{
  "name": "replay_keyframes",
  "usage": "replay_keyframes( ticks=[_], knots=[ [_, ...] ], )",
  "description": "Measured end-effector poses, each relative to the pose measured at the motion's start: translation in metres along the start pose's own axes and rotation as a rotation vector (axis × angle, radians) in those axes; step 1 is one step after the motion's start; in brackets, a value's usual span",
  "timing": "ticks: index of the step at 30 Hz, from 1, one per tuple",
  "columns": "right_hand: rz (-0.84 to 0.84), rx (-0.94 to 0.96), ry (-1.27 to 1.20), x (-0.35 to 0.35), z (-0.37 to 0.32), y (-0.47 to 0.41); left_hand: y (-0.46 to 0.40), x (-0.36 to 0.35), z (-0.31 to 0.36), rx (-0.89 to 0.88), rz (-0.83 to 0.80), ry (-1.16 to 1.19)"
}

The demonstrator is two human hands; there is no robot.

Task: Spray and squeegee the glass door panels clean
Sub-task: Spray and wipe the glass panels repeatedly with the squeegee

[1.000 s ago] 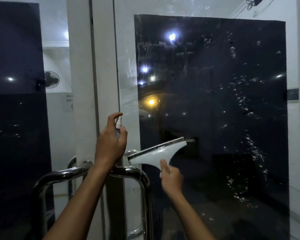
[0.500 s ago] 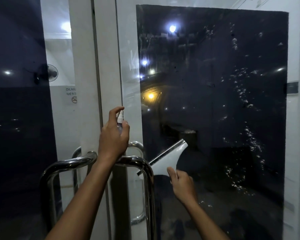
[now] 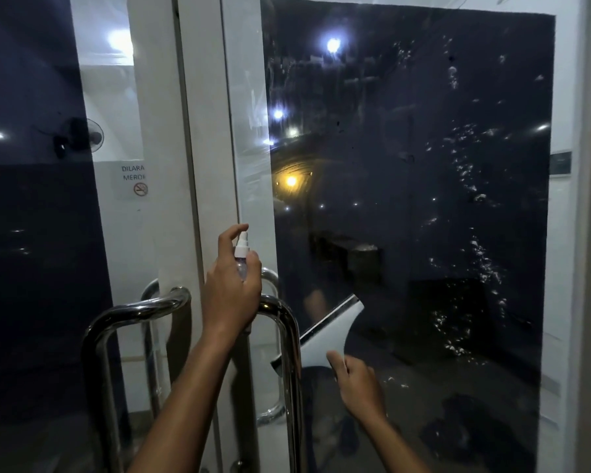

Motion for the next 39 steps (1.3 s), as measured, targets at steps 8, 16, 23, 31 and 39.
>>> replay_keyframes(
  ticks=[8, 16, 23, 31, 39],
  knots=[
    [-0.014, 0.06, -0.104, -0.009, -0.026, -0.018, 0.029, -0.009, 0.007, 0.016, -0.003, 0.081],
    [-0.042, -0.001, -0.023, -0.012, 0.015, 0.006, 0.078, -0.028, 0.008, 0.065, -0.016, 0.069],
    [-0.111, 0.036, 0.01, -0.009, 0.026, -0.001, 0.145, -0.051, -0.01, 0.151, -0.019, -0.026],
    [-0.152, 0.017, 0.027, -0.006, 0.064, 0.016, 0.214, -0.069, -0.02, 0.305, -0.021, -0.146],
    [-0.223, -0.001, -0.041, -0.02, 0.079, 0.006, 0.232, -0.083, -0.017, 0.39, 0.048, -0.166]
  ],
)
Point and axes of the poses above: each hand's wrist, its own y-axis away from the middle knuckle, its own x-axis out of the back of the hand, z = x × y, the point moved 3 cm from there along -y, towards the middle knuckle, and after that the axes turned 10 degrees about y, right-handed, at the moved point
